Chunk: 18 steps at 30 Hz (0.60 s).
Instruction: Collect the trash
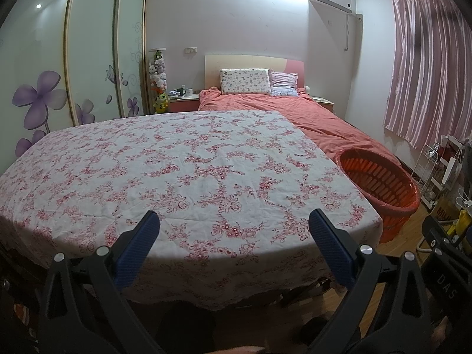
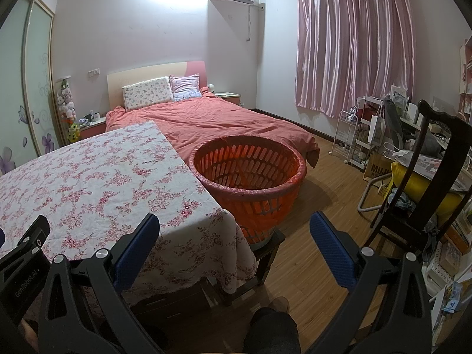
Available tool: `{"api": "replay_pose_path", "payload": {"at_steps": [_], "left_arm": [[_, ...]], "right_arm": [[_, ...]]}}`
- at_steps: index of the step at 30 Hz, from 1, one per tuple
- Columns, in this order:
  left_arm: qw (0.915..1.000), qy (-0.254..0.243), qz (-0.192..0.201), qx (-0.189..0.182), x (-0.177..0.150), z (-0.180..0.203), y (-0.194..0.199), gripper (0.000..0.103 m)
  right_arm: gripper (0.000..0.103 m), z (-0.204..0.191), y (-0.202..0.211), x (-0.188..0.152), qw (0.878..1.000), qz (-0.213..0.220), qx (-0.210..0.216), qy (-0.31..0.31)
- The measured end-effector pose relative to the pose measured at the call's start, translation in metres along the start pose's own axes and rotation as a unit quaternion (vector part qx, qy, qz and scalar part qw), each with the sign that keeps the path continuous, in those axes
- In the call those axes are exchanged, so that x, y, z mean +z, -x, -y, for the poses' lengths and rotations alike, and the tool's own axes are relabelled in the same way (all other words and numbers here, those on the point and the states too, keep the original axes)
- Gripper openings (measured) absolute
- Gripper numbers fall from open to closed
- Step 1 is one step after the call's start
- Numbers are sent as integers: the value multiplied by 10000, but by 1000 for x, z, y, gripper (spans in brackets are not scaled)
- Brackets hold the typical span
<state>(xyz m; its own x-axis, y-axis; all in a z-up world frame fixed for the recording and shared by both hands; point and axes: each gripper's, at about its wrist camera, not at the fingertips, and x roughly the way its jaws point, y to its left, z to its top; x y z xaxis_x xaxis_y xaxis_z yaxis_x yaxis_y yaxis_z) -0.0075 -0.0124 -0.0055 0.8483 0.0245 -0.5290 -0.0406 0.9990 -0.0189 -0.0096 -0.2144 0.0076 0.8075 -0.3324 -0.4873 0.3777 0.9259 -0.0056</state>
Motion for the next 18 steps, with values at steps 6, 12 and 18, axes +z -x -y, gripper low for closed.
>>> {"api": "replay_pose_path", "payload": {"at_steps": [6, 12, 18], "left_arm": [[10000, -19, -9, 1, -2, 0, 0, 99], [10000, -22, -7, 2, -1, 0, 0, 99], [10000, -36, -8, -3, -2, 0, 0, 99]], "right_arm": [[101, 0, 0, 0, 10000, 0, 2, 0], [101, 0, 0, 0, 10000, 0, 2, 0], [101, 0, 0, 0, 10000, 0, 1, -2]]}}
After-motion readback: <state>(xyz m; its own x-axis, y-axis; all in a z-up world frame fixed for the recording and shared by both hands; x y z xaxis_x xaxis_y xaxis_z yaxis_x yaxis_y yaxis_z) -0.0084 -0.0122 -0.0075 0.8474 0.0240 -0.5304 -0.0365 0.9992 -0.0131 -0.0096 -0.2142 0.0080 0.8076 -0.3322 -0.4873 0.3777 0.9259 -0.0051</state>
